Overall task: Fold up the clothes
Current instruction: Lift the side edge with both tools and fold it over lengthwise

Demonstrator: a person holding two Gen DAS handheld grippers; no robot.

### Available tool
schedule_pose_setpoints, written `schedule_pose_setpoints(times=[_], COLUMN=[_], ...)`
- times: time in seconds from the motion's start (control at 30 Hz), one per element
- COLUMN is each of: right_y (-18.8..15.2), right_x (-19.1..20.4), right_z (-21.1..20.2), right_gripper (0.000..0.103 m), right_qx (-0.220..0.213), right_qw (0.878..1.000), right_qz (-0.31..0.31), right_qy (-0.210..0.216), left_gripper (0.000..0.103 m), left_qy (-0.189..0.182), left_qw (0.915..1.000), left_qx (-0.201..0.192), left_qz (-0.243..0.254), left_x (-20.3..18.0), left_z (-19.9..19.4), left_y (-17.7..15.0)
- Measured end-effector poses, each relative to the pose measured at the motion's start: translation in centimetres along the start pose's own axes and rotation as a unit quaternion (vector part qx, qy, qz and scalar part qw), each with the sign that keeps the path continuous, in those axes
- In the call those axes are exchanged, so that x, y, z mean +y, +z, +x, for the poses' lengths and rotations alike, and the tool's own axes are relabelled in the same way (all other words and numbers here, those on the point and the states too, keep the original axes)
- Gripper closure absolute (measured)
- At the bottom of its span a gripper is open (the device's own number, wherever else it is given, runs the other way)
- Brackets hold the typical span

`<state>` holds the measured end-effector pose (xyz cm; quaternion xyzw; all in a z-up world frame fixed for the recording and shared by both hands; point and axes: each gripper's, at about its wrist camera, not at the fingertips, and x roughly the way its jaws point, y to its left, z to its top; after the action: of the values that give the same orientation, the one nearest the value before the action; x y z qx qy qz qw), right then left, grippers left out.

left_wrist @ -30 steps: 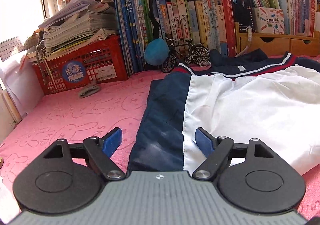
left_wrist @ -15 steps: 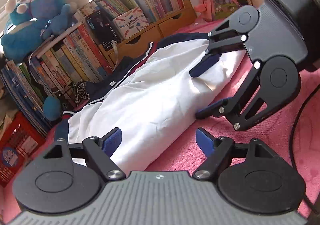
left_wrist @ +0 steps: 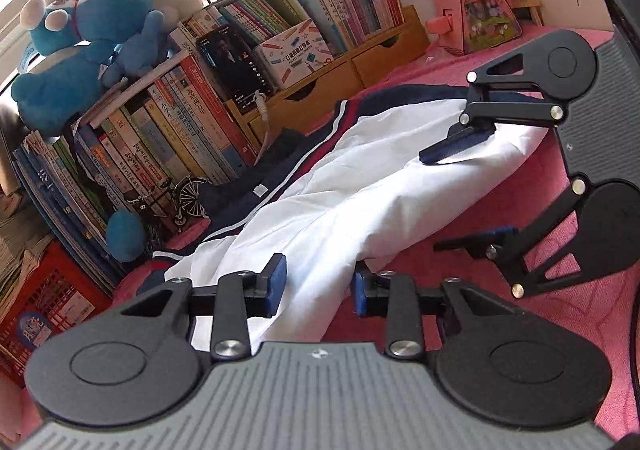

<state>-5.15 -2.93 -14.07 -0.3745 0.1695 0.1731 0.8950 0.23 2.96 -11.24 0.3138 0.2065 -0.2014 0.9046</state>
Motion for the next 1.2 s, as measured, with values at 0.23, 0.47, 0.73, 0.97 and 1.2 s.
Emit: schedule_pose_setpoints(times=[0.23, 0.47, 0.73, 0.97, 1.2], right_y=[-2.8, -7.3, -6.6, -6.8, -10.8], right_x=[-3.2, -4.4, -4.7, -4.9, -1.6], right_z=[2.2, 2.6, 1.6, -6.8, -9.3], right_gripper=[0.067, 0.075, 0.092, 0.093, 0.093], right_qx=[0.05, 0.103, 0.088, 0.036, 0.113], right_qw=[0.994, 0.988, 0.98, 0.975, 0.983], right_qz=[-0.06, -0.087, -0.12, -0.12, -0.083], right_qy=[-0.07, -0.075, -0.134, -0.186, -0.122], left_gripper=[0.072, 0.079, 0.094, 0.09, 0.085], left_qy=[0.11, 0.154, 0.164, 0.115, 0.084], left_qw=[0.9785, 0.9699, 0.9713, 0.982, 0.9806], left_qx=[0.099, 0.114, 0.091, 0.08, 0.142], left_qz=[0.144, 0.15, 0.147, 0.127, 0.106], left_x=[-0.1, 0.3, 1.1, 0.8, -1.0], left_z=[2.5, 4.1, 0.7, -6.4, -6.8], left_y=[-4.6, -6.2, -4.7, -5.1, -9.0])
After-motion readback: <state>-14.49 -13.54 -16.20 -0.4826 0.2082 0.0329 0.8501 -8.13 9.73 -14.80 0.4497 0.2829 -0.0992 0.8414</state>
